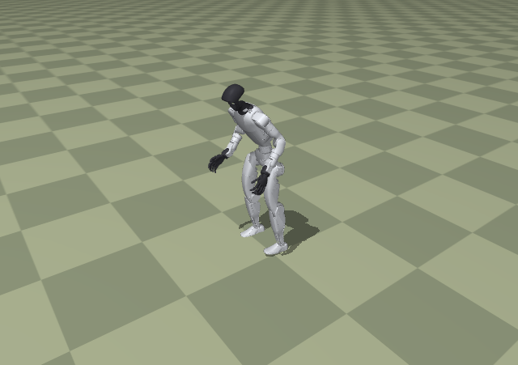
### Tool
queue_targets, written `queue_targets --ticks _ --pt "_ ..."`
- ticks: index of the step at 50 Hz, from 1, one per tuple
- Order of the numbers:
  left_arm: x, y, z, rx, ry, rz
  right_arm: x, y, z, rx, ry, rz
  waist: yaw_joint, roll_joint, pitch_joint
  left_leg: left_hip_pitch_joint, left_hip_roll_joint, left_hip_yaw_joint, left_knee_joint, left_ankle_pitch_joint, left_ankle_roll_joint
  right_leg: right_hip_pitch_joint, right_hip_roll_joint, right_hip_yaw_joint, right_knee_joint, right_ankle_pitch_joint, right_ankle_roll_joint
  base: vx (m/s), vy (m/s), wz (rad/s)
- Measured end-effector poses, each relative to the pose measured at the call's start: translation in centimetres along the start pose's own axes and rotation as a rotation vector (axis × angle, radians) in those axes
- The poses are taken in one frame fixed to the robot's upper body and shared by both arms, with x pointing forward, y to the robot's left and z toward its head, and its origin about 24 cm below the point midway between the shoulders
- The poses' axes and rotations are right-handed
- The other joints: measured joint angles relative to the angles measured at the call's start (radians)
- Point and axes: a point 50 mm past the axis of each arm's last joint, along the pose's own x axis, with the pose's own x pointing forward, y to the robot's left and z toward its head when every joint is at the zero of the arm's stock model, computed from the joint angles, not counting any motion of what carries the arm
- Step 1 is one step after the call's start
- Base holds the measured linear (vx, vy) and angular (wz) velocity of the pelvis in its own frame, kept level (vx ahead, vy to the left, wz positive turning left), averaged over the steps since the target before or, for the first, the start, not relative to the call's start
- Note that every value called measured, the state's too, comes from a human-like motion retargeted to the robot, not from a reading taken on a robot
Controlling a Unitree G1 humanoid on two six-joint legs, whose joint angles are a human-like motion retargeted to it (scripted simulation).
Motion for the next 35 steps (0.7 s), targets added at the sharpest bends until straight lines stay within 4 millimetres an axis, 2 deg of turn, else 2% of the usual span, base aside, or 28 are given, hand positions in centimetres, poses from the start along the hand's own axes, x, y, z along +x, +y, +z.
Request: queue_targets --ticks 2,5,8,10,13,17,19,21,23,25,27,30,32,35 --pt "0.4 -3.4 1.6 -0.05 -0.058 -0.081 1.1 2.7 1.4 -0.026 -0.05 0.083 0.003 0.001 -0.026 0.01 0.012 0.021 -0.075 0.022 -0.003 0.003 0.025 0.047 -0.004 0.04 -0.003 -0.37 -0.04 -0.44" --pt "1.4 -7.5 5.3 -0.101 -0.173 -0.173 2.3 6.3 4.6 -0.038 -0.157 0.162 0.01 -0.003 -0.067 0.007 0.019 0.041 -0.129 0.065 0.009 0.033 0.037 0.069 0.015 0.009 -0.001 -0.31 -0.07 -0.42" --pt "2.9 -10.6 10.8 -0.123 -0.345 -0.254 3.5 9.2 9.4 -0.04 -0.322 0.212 0.031 -0.027 -0.088 -0.012 0.005 0.061 -0.12 0.117 0.01 0.08 0.011 0.044 -0.02 -0.056 0.015 -0.26 -0.1 -0.33" --pt "3.5 -12.3 14.9 -0.13 -0.47 -0.312 4.0 10.4 13.1 -0.046 -0.456 0.246 0.054 -0.026 -0.09 -0.023 0.004 0.069 -0.11 0.176 0.0 0.102 0.009 0.045 -0.069 -0.042 0.003 -0.23 -0.1 -0.39" --pt "3.6 -13.0 20.3 -0.204 -0.625 -0.325 3.6 11.8 18.2 -0.063 -0.65 0.289 0.072 -0.005 -0.09 -0.006 0.018 0.084 -0.123 0.235 -0.019 0.114 0.024 0.068 -0.101 0.008 -0.02 -0.18 -0.09 -0.48" --pt "2.9 -12.4 25.9 -0.335 -0.792 -0.3 2.2 11.7 24.2 -0.062 -0.897 0.298 0.049 0.01 -0.111 0.005 0.026 0.113 -0.13 0.248 -0.035 0.128 0.025 0.061 -0.124 0.05 0.023 -0.1 -0.08 0.06" --pt "2.5 -11.7 27.8 -0.37 -0.862 -0.291 1.6 10.7 26.1 -0.041 -0.979 0.304 0.027 0.013 -0.127 0.007 0.024 0.139 -0.124 0.234 -0.032 0.135 0.016 0.041 -0.131 0.059 0.043 -0.06 -0.05 0.53" --pt "2.3 -10.9 28.9 -0.372 -0.91 -0.274 1.4 9.4 26.9 -0.05 -1.025 0.296 0.017 0.014 -0.144 0.007 0.017 0.17 -0.094 0.231 -0.014 0.136 0.002 0.028 -0.128 0.064 0.055 -0.04 -0.02 0.41" --pt "2.5 -10.0 28.8 -0.328 -0.932 -0.241 1.6 8.1 26.4 -0.079 -1.021 0.285 0.023 0.01 -0.163 0.004 0.0 0.155 -0.031 0.232 0.01 0.136 -0.013 0.032 -0.122 0.064 0.058 0.0 0.0 0.0" --pt "3.0 -9.0 27.5 -0.243 -0.924 -0.195 2.4 6.8 24.8 -0.12 -0.964 0.275 0.035 0.012 -0.185 -0.006 -0.024 0.082 0.063 0.22 0.016 0.135 -0.019 0.045 -0.11 0.057 0.056 0.03 0.03 -0.25" --pt "3.4 -7.9 23.9 -0.13 -0.854 -0.152 3.2 5.6 20.8 -0.163 -0.83 0.26 0.043 0.019 -0.219 0.016 -0.039 0.02 0.102 0.19 0.012 0.152 -0.012 0.059 -0.108 0.052 0.055 0.06 0.05 -0.38" --pt "4.4 -5.5 19.7 0.009 -0.742 -0.076 4.5 3.8 16.4 -0.207 -0.653 0.222 0.03 0.04 -0.217 0.03 -0.022 0.01 0.103 0.154 0.02 0.14 0.012 0.073 -0.076 0.044 0.057 0.03 0.06 -0.25" --pt "4.3 -3.8 15.9 0.065 -0.625 -0.047 4.4 2.4 13.1 -0.21 -0.527 0.22 0.015 0.042 -0.198 0.042 -0.015 0.02 0.081 0.163 0.025 0.132 0.02 0.078 -0.064 0.053 0.061 0.0 0.03 -0.08" --pt "2.9 -0.7 10.7 0.103 -0.454 -0.02 3.0 -0.6 9.3 -0.186 -0.386 0.208 -0.003 0.028 -0.138 0.04 -0.018 0.025 0.06 0.193 0.02 0.119 0.017 0.079 -0.061 0.081 0.075 -0.09 0.04 0.02"
